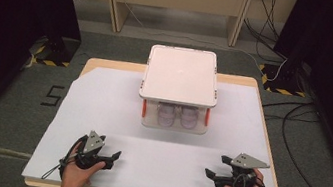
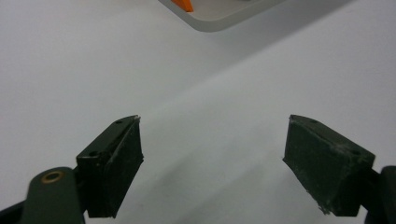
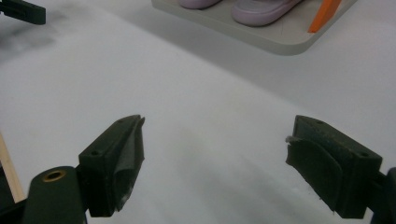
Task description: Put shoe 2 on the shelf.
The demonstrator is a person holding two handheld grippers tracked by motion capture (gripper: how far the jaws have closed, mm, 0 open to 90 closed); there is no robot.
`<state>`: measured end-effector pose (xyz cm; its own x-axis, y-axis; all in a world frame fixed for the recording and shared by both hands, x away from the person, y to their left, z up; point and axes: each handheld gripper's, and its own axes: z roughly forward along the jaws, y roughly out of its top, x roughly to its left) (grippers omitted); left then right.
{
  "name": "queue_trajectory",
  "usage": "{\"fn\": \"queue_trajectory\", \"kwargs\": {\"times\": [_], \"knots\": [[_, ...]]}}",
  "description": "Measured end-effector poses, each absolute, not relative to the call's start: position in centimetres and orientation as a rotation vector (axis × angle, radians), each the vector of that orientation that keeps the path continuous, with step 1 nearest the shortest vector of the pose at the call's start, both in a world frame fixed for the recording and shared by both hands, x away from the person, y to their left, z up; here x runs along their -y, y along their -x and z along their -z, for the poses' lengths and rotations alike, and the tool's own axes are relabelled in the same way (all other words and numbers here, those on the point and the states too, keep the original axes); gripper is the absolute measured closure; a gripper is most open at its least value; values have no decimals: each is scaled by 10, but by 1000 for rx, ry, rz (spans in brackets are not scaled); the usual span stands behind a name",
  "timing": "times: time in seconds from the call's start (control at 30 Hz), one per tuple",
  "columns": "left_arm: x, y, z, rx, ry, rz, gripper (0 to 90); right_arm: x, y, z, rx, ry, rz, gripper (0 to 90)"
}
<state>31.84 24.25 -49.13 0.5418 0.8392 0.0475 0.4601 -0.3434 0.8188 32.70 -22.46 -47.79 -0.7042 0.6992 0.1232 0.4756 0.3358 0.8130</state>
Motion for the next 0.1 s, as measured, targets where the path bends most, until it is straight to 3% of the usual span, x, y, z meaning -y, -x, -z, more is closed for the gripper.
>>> {"fn": "queue_trajectory", "kwargs": {"times": [0.1], "knots": [[-243,-318,491,-1051,-1987,-607,185,225,-327,478,-2354,-1059,-1292,182]]}}
